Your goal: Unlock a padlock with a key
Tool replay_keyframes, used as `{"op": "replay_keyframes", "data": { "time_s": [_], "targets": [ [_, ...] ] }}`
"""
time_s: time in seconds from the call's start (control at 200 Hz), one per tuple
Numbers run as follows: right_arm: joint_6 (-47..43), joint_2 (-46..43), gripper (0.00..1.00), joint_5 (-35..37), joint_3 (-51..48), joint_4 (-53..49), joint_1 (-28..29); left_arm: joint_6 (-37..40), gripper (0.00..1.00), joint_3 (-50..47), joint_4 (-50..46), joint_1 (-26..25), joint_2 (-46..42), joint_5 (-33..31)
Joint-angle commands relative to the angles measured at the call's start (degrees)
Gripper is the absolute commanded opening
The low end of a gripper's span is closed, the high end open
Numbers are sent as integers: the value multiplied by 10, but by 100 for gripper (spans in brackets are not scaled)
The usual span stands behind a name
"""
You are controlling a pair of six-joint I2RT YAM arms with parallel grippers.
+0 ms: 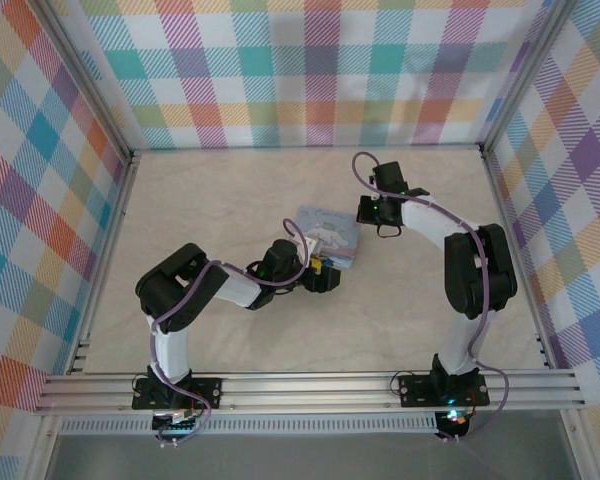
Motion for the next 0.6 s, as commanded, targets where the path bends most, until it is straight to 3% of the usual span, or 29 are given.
{"op": "replay_keyframes", "data": {
  "time_s": [0.0,0.6],
  "targets": [
    [0,8,0,-31,-9,-7,8,-10,81,-2,63,-1,2,30],
    [11,6,0,-45,-22,4,13,-67,86,-21,163,0,31,8]
  ]
}}
